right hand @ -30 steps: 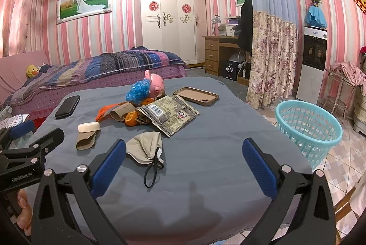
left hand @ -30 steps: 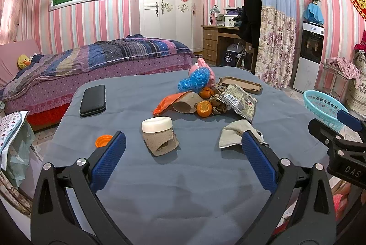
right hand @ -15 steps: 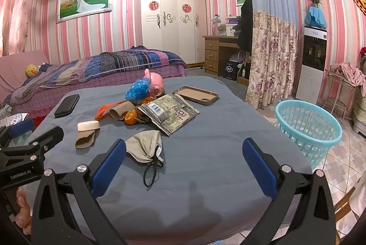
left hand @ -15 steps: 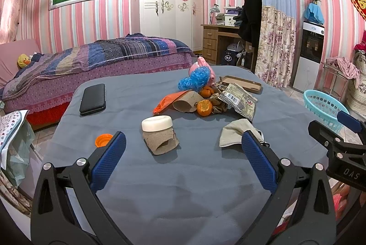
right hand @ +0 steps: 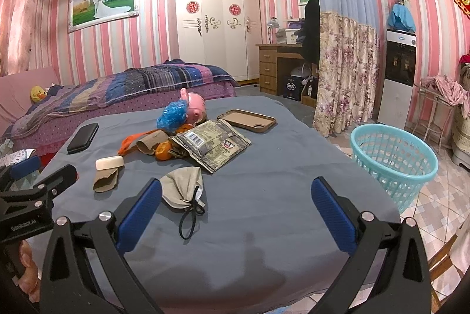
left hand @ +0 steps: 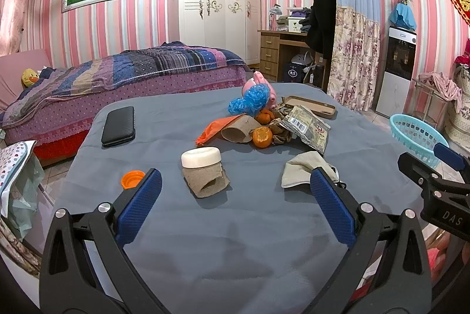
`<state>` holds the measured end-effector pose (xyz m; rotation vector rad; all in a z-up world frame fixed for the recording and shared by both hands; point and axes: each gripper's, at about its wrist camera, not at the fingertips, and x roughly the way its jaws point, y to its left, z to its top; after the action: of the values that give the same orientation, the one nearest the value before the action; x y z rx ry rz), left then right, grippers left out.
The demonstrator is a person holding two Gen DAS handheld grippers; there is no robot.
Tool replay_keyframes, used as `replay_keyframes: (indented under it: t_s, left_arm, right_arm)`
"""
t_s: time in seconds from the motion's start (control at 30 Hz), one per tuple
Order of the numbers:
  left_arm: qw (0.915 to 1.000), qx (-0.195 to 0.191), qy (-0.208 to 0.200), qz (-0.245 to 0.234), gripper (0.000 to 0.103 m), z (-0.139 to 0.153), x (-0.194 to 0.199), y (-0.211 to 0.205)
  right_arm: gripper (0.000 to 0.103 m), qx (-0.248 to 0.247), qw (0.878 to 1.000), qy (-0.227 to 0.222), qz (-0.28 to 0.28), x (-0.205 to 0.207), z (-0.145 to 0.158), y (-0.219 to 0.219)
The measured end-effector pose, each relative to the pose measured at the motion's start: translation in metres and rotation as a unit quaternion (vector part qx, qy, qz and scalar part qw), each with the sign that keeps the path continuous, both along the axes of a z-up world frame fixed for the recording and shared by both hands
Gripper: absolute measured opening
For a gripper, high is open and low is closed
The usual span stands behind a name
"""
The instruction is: Collect trash
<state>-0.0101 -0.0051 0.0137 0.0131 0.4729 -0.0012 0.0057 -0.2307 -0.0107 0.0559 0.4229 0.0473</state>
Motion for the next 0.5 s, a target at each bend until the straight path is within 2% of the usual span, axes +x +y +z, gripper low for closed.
replay_keyframes:
  t_s: [0.5]
  left_arm:
    - [1.0000, 0.001, 0.000, 0.000, 0.098, -0.0012, 0.0007, 0.0013]
  right_arm:
    - [0.099, -0.002, 1.000, 0.001, 0.001, 0.0012, -0.0012, 0.0011]
